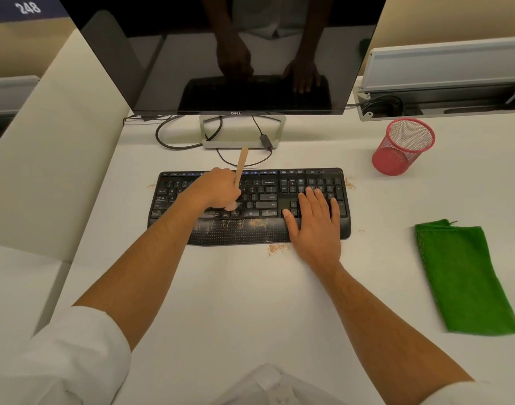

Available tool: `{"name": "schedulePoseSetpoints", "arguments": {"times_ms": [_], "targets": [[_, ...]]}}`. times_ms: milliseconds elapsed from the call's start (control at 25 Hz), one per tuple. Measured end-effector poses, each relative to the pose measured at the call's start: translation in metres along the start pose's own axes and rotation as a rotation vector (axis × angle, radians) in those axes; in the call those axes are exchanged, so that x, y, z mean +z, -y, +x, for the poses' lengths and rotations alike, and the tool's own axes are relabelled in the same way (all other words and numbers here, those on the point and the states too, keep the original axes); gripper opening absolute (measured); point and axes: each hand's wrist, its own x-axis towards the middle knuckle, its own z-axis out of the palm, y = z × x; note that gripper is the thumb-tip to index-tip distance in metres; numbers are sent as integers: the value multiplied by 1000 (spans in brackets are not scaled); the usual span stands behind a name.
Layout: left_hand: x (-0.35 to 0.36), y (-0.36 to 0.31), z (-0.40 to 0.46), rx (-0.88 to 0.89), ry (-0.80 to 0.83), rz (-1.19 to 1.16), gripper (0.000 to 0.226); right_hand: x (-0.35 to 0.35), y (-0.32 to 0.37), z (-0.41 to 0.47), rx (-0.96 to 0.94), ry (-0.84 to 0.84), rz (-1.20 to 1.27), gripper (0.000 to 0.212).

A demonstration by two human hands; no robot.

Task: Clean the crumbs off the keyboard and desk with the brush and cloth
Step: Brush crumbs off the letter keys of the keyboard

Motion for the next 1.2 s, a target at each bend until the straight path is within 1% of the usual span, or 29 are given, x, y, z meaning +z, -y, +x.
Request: {"name": "schedulePoseSetpoints", "arguments": {"times_ms": [80, 200, 240, 320, 400, 440, 480, 520, 680, 760, 840, 880, 1000, 1040, 1080, 1200], "targets": [[-4, 1, 2, -17, -43, -76, 18, 1, 0, 0, -1, -10, 2, 63], [4, 1, 1, 9, -212, -254, 22, 1, 0, -1, 0, -37, -12, 63], [8, 3, 0, 16, -217, -286, 23, 2, 0, -1, -1, -33, -10, 64], [12, 6, -1, 2, -143, -285, 23, 1, 0, -1, -3, -18, -8, 64], [7, 11, -3, -43, -3, -261, 20, 1, 0, -1, -1, -8, -14, 64], [4, 13, -5, -65, 54, -286, 18, 1, 0, -1, 0, -6, -15, 64], [2, 16, -7, -80, 66, -339, 17, 1, -1, -1, 0, -6, -14, 63], [1, 20, -8, -87, 25, -398, 16, 1, 0, -1, -1, -6, -9, 63], [8, 39, -7, -115, -383, -528, 19, 0, 1, 0, 5, -5, 3, 62], [15, 47, -10, -128, -469, -537, 23, 0, 0, 0, 3, 3, 5, 63], [21, 51, -15, -156, -468, -494, 27, 0, 0, 0, 1, 8, 1, 64], [22, 52, -16, -172, -430, -473, 26, 0, 0, 0, 1, 8, 0, 64], [12, 54, -20, -207, -178, -458, 20, 0, 0, 0, 1, -5, -7, 63], [7, 56, -21, -215, -127, -471, 17, 0, 1, 0, -1, -10, -10, 63], [4, 57, -21, -219, -140, -495, 16, 0, 0, 0, -2, -11, -14, 63], [1, 66, -21, -233, -388, -586, 18, 0, 0, 0, 0, -7, -15, 63]]}}
